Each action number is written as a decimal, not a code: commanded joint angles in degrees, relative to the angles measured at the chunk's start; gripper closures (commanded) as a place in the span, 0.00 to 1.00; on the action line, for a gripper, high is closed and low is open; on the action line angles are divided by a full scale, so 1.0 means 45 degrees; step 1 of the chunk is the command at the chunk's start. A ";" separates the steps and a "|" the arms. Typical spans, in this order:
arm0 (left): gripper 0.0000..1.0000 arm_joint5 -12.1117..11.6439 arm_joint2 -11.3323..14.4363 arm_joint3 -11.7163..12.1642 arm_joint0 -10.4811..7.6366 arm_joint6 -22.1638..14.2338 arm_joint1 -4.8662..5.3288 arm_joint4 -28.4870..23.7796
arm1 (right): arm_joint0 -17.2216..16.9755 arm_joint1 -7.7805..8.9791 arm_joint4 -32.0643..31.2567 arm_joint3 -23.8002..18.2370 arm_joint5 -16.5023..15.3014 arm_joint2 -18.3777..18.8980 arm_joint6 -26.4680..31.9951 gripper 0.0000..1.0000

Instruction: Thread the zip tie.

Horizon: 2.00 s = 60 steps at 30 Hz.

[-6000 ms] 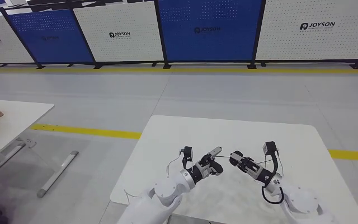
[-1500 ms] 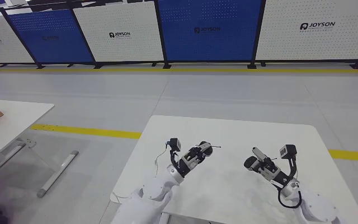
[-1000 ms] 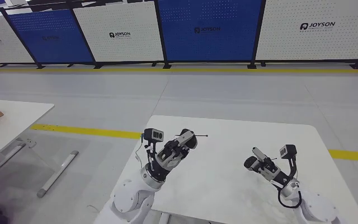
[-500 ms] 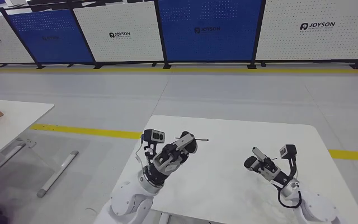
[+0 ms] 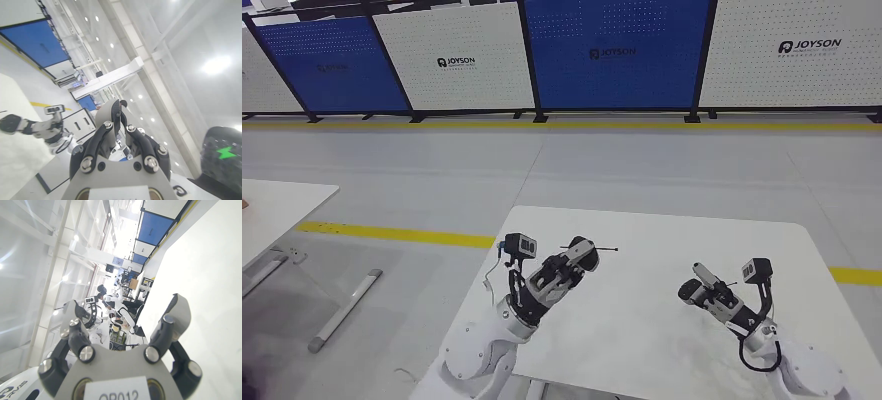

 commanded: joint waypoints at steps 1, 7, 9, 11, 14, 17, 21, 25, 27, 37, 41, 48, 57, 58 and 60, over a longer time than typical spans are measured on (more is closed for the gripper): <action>1.00 0.0007 0.0351 0.0814 -0.0296 0.0219 -0.0028 0.0668 | 0.0000 0.0000 0.0000 0.0000 0.0000 0.0000 0.0000 0.00; 1.00 -0.0513 0.1305 0.3204 -0.1064 0.0789 -0.0119 0.2574 | 0.0000 0.0000 0.0000 0.0000 0.0000 0.0000 0.0000 0.00; 1.00 -0.0581 0.1533 0.3891 -0.1247 0.0831 -0.0146 0.2702 | 0.0000 0.0000 0.0000 0.0000 0.0000 0.0000 0.0000 0.00; 1.00 -0.0635 0.1652 0.4365 -0.1376 0.0830 -0.0157 0.2785 | 0.0000 0.0000 0.0000 0.0000 0.0000 0.0000 0.0000 0.00; 1.00 -0.0750 0.1727 0.5049 -0.1565 0.0920 -0.0154 0.3143 | 0.0000 0.0000 0.0000 0.0000 0.0000 0.0000 0.0000 0.00; 1.00 -0.0734 0.1771 0.5318 -0.1713 0.1116 -0.0159 0.3439 | 0.0000 0.0000 0.0000 0.0000 0.0000 0.0000 0.0000 0.00; 1.00 -0.0734 0.1771 0.5318 -0.1713 0.1116 -0.0159 0.3439 | 0.0000 0.0000 0.0000 0.0000 0.0000 0.0000 0.0000 0.00; 1.00 -0.0699 0.1765 0.5365 -0.1719 0.1167 -0.0157 0.3515 | 0.0000 0.0000 0.0000 0.0000 0.0000 0.0000 0.0000 0.00; 1.00 -0.0598 0.1897 0.5745 -0.1839 0.1644 -0.0164 0.4421 | 0.0000 0.0000 0.0000 0.0000 0.0000 0.0000 0.0000 0.00; 1.00 -0.0312 0.2588 0.7024 -0.2514 0.2115 -0.0345 0.4089 | 0.0000 0.0000 0.0000 0.0000 0.0000 0.0000 0.0000 0.00; 1.00 -0.0813 0.2326 0.5855 -0.2255 0.1760 -0.0296 0.3253 | 0.0000 0.0000 0.0000 0.0000 0.0000 0.0000 0.0000 0.00; 1.00 -0.1060 0.1285 0.2103 -0.1190 0.1440 -0.0121 0.2629 | 0.0000 0.0000 0.0000 0.0000 0.0000 0.0000 0.0000 0.00; 1.00 -0.1060 0.0051 -0.1278 0.0423 0.0276 -0.0041 0.1530 | 0.0000 0.0000 0.0000 0.0000 0.0000 0.0000 0.0000 0.00; 1.00 -0.1060 -0.0067 -0.1335 0.0555 0.0278 -0.0046 0.1511 | 0.0000 0.0000 0.0000 0.0000 0.0000 0.0000 0.0000 0.00; 1.00 -0.1060 -0.0128 -0.1368 0.0632 0.0295 -0.0052 0.1512 | 0.0000 0.0000 0.0000 0.0000 0.0000 0.0000 0.0000 0.00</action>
